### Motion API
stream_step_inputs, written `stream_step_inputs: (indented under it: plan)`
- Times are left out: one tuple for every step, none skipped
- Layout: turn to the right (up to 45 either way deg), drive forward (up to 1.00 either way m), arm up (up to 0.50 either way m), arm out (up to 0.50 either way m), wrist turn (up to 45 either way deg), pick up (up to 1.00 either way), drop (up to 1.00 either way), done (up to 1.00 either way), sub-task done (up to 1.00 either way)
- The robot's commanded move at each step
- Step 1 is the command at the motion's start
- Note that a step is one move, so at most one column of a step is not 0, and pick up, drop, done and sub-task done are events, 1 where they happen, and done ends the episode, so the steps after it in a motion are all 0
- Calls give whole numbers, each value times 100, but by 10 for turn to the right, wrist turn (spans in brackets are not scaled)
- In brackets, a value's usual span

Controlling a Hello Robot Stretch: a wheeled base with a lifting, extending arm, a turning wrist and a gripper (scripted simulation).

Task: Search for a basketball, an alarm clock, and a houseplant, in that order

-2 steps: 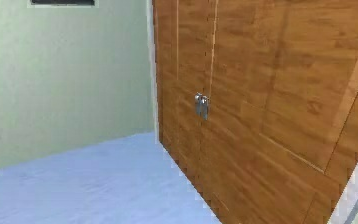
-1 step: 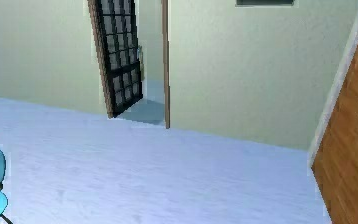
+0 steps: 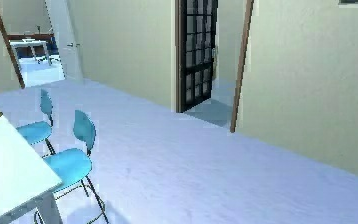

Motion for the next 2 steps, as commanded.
stream_step_inputs:
  plan:
    - [0, 100, 0, 0, 0, 0, 0, 0, 0]
    - [-90, 0, 0, 0, 0, 0, 0, 0, 0]
